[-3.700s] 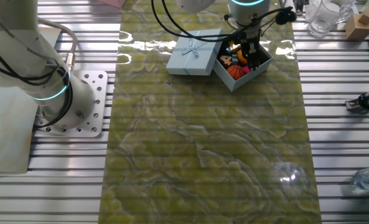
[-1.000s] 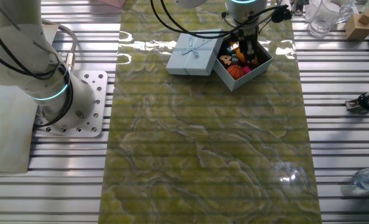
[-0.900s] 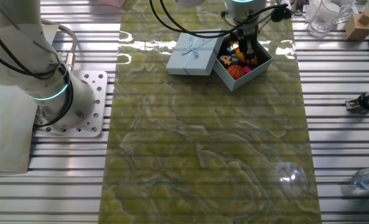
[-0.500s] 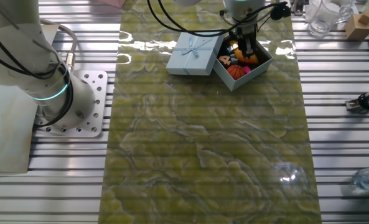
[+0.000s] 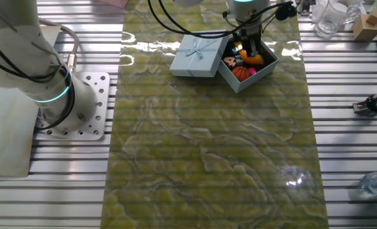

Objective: Take everything out of the gift box

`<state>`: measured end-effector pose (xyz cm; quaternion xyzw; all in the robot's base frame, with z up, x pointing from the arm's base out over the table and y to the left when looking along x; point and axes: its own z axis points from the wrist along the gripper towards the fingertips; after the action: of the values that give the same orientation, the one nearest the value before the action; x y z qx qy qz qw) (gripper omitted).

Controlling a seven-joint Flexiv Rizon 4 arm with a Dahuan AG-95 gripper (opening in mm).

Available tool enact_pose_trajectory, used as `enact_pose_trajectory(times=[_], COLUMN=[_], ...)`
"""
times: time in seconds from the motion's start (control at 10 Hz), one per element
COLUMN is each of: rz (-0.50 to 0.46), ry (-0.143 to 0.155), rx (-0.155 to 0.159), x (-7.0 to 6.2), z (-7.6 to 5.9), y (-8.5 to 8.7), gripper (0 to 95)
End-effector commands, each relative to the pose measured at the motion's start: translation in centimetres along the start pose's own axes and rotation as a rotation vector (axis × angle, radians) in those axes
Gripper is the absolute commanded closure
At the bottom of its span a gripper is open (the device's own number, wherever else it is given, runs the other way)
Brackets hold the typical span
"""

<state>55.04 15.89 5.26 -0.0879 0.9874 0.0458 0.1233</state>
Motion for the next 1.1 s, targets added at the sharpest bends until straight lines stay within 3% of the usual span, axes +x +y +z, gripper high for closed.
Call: enact_pose_trajectory(times=[0.1, 0.9, 1.0, 1.1], rz=[0.046, 0.063, 0.072, 0.086], ry=[0.003, -0.015, -0.025, -0.048], rx=[0.007, 0.005, 0.004, -0.004], x=[0.1, -0.1, -0.4, -0.6], z=[-0.2, 0.2, 0.7, 1.3], y=[-0.1, -0.2, -0.5, -0.7], gripper=[0.0, 0.0, 19.0, 19.0])
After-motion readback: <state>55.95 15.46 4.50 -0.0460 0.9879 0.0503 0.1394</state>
